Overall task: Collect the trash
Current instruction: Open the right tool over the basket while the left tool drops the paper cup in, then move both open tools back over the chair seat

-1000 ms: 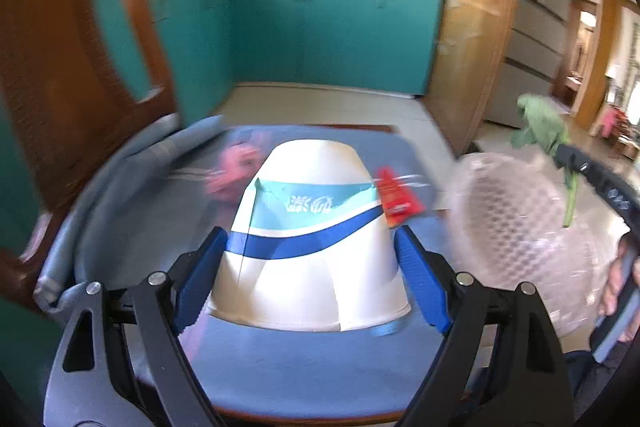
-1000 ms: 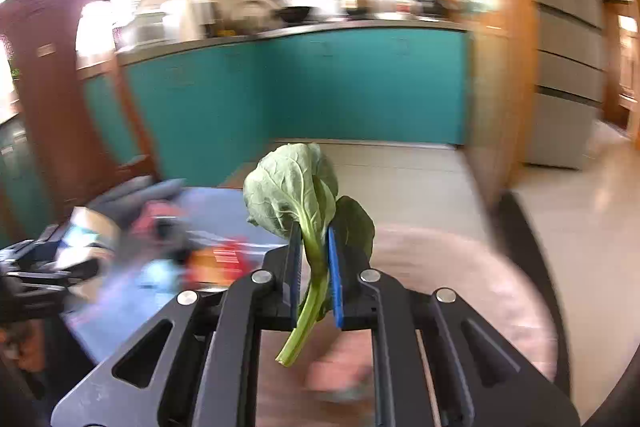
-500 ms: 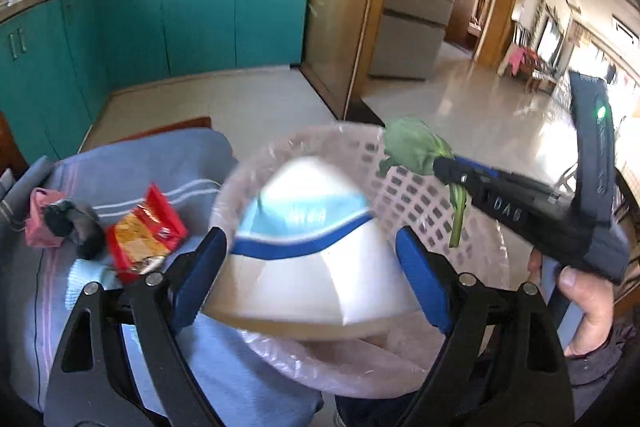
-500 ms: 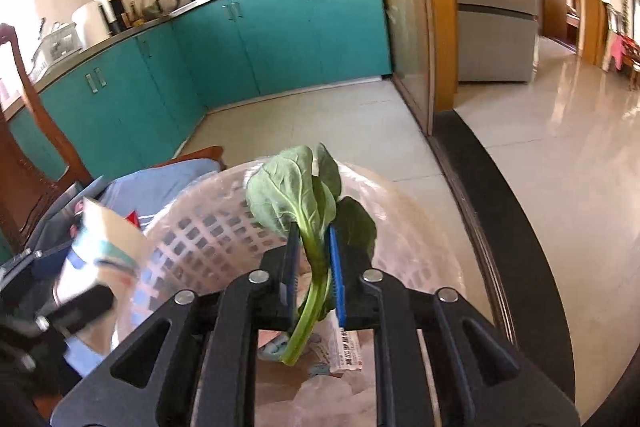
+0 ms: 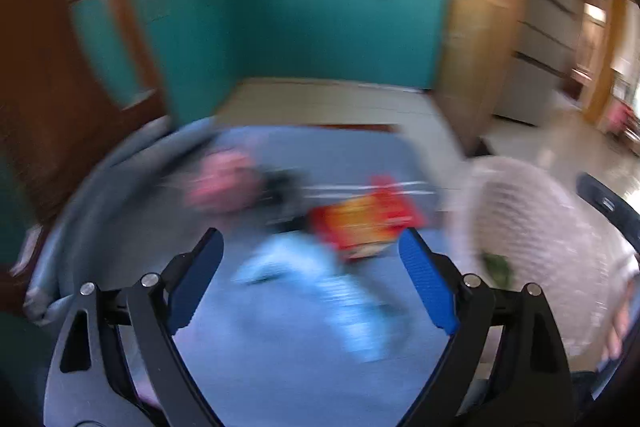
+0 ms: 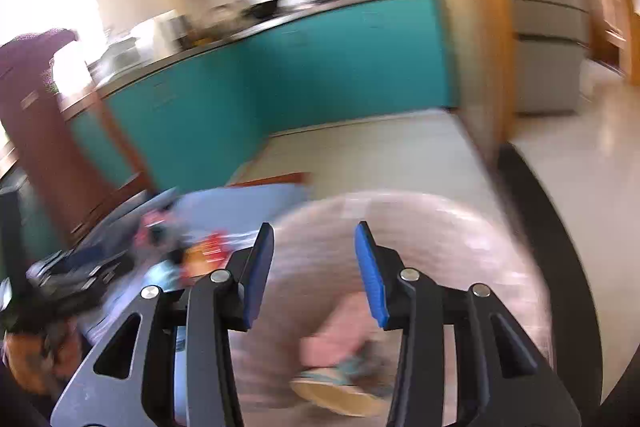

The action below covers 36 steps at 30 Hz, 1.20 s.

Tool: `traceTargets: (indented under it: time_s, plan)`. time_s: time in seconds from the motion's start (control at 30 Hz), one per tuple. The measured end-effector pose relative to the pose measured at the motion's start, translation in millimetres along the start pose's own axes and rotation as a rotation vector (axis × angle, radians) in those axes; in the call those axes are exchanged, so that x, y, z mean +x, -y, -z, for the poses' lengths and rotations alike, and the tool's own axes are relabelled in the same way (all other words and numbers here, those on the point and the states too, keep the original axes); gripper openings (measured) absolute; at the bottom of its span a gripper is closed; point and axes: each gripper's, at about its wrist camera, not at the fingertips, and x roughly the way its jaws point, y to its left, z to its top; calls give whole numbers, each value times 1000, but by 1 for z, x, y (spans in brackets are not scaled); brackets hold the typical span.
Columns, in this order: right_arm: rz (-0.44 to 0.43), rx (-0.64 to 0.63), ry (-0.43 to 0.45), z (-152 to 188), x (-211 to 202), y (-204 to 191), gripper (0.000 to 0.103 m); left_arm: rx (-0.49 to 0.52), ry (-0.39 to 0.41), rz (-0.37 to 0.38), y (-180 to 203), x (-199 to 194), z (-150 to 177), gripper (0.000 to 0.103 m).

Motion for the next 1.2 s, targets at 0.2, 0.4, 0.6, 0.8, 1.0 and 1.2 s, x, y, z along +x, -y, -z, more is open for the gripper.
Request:
traceTargets:
  time_s: [0.2, 0.4, 0.6, 0.8, 1.0, 1.2]
  plan:
    - [-212, -206, -311, 16, 91, -126, 42, -160, -65, -109, -88, -8, 17, 91]
    - [-87, -405, -454, 63, 167, -184, 42, -193, -82, -153, -120, -15, 27, 91]
    - [-178, -412, -443, 66, 158, -181, 20, -181, -107, -174, -122, -2, 27, 92]
    - [-383, -328, -432, 55, 130, -166, 42, -157, -133, -145, -104, 9, 32, 92]
    - [-218, -198, -285, 11, 115, -131, 70, -118, -164, -128, -89, 17, 41, 92]
    - [-66, -36, -305, 1, 139, -95, 77, -87, -197, -103, -80, 21, 49, 92]
